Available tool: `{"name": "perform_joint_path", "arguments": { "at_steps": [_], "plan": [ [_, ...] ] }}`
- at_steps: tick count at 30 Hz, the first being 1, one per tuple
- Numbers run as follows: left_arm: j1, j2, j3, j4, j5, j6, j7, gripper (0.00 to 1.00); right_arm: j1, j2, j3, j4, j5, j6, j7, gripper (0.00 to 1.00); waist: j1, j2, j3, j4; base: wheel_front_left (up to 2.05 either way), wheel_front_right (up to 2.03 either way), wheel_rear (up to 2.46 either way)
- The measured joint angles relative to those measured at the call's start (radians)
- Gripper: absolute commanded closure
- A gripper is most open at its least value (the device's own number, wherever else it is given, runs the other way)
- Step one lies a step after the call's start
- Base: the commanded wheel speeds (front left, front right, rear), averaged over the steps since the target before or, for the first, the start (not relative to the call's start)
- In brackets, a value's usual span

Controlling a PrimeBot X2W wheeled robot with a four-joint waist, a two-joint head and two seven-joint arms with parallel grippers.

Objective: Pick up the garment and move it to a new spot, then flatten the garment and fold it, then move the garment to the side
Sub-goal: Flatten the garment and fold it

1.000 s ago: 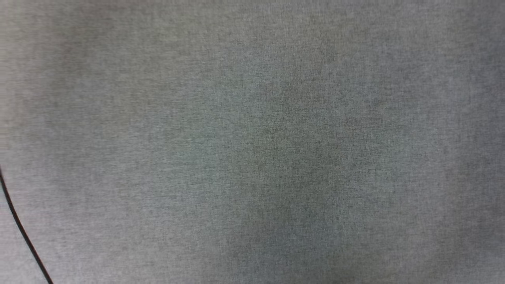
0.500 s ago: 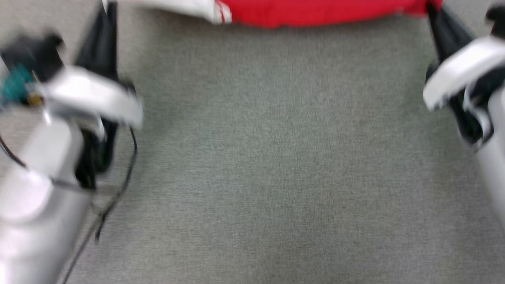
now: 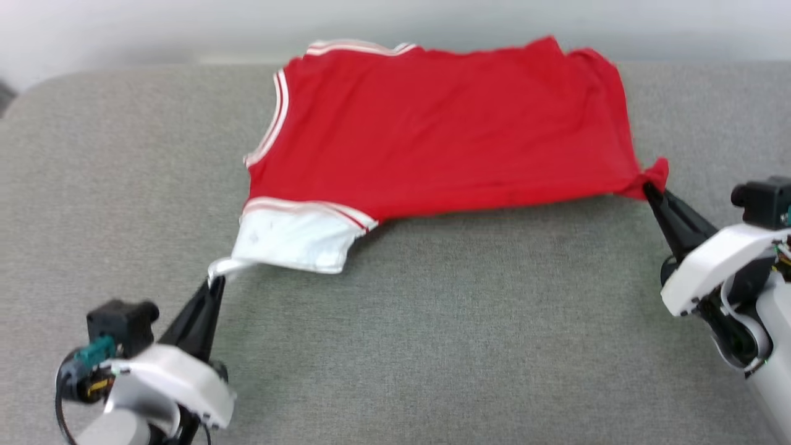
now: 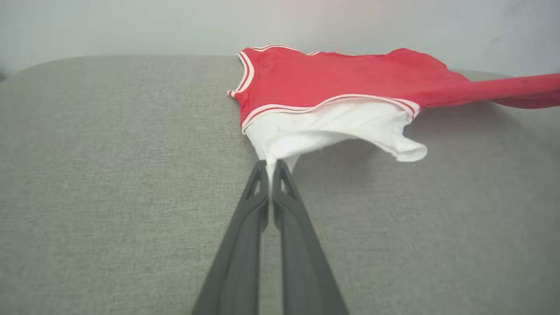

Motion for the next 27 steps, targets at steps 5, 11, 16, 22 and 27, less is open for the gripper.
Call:
{"name": "perform_joint_path", "arguments": {
  "at_steps": [5, 11, 16, 22, 27],
  "plan": [
    [0.096, 0.047, -0.012, -0.077, -0.017, 0.016, 0.032, 1.0, 0.081, -0.018, -0.004, -0.03, 0.036, 0.0, 0.005, 1.0, 0.0, 0.0, -0.047, 0.012, 0.0, 0.0, 0.0],
    [0.212, 0.095, -0.055, -0.17, -0.042, 0.018, 0.093, 1.0, 0.255, -0.061, -0.004, -0.092, 0.082, 0.0, 0.07, 1.0, 0.0, 0.0, -0.11, 0.016, 0.0, 0.0, 0.0],
    [0.299, 0.133, -0.086, -0.234, -0.075, 0.016, 0.141, 1.0, 0.373, -0.096, -0.017, -0.149, 0.115, 0.0, 0.126, 1.0, 0.0001, 0.0, -0.145, 0.007, 0.0, 0.0, 0.0],
    [0.395, 0.185, -0.113, -0.31, -0.115, 0.003, 0.18, 1.0, 0.501, -0.126, -0.059, -0.23, 0.143, 0.0, 0.186, 1.0, 0.0001, 0.0, -0.17, -0.005, 0.0, 0.0, 0.0],
    [0.427, 0.203, -0.113, -0.336, -0.141, -0.005, 0.184, 1.0, 0.582, -0.128, -0.109, -0.308, 0.157, 0.0, 0.231, 1.0, 0.0002, 0.0, -0.166, -0.009, 0.0, 0.0, 0.0]
  ]
}}
